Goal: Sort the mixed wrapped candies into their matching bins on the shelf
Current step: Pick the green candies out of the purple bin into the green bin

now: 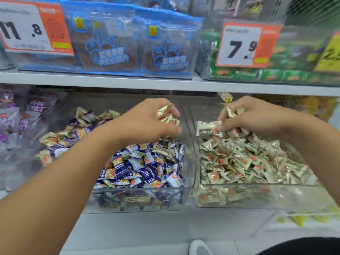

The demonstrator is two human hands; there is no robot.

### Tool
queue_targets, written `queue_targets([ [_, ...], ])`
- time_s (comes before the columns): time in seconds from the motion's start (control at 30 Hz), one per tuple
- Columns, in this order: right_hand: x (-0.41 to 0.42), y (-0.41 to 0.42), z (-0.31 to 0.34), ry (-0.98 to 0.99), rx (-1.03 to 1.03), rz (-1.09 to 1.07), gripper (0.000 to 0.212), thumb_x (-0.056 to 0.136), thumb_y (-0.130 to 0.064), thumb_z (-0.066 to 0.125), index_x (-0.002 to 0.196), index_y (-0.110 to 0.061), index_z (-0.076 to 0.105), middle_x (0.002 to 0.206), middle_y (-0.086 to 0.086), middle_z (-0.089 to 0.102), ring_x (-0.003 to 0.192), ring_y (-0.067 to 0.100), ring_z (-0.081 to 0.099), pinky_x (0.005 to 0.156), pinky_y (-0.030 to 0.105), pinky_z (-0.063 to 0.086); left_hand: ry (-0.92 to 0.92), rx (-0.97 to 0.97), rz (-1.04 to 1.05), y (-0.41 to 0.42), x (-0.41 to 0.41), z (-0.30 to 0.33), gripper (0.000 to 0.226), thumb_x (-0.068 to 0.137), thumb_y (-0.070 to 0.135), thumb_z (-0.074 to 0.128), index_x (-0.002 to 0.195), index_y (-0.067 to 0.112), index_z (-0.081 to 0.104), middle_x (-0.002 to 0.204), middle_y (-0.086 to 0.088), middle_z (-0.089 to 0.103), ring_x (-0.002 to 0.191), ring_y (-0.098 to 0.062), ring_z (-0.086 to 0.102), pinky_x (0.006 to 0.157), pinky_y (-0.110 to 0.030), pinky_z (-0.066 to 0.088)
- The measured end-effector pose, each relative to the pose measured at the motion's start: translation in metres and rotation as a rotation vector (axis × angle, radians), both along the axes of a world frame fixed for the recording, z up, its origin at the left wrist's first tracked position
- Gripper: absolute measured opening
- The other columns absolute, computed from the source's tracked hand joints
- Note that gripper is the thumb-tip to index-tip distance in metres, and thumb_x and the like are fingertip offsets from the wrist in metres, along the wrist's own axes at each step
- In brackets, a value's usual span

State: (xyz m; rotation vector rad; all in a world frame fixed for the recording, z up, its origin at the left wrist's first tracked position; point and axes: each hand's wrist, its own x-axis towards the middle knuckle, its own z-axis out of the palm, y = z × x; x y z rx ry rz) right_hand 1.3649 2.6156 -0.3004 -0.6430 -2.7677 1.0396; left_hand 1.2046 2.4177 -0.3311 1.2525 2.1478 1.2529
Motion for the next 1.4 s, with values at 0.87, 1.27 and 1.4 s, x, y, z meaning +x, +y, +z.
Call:
queue_targets([
  [0.87,0.017,0.079,-0.056,0.007,0.041,-0.175,0.03,0.105,-0.031,0.047,0.121,-0.015,0.067,0.101,0.003,0.072,0.077,0.0,0.067,0.061,0.013,0.051,0.588,-0.112,-0.164,0.121,0.044,-0.028,0.042,0.096,0.017,0.057,0.137,0.026,0.052,0.137,0.004,0.057,0.131,-0.017,0.047,0.109,-0.034,0.038],
  [1.27,-0.005,0.061,-0.062,-0.748,0.535,0.209,0.065,0.097,-0.025,0.061,0.153,-0.037,0.032,0.162,-0.007,0.025,0.145,0.024,0.031,0.116,0.045,0.028,0.485,-0.16,-0.084,0.076,0.03,-0.028,0.015,0.096,0.021,0.055,0.099,0.025,0.069,0.06,-0.006,0.064,0.034,-0.005,0.047,0.044,-0.015,0.041],
  [1.4,-0.005,0.085,-0.062,-0.94,0.77,0.122,0.05,0.1,-0.008,0.043,0.148,-0.021,0.046,0.146,0.004,0.048,0.131,0.028,0.048,0.11,0.043,0.041,0.52,-0.175,-0.106,0.073,0.03,-0.027,0.019,0.098,0.027,0.053,0.105,0.021,0.07,0.092,0.003,0.068,0.058,0.005,0.058,0.056,-0.013,0.039],
])
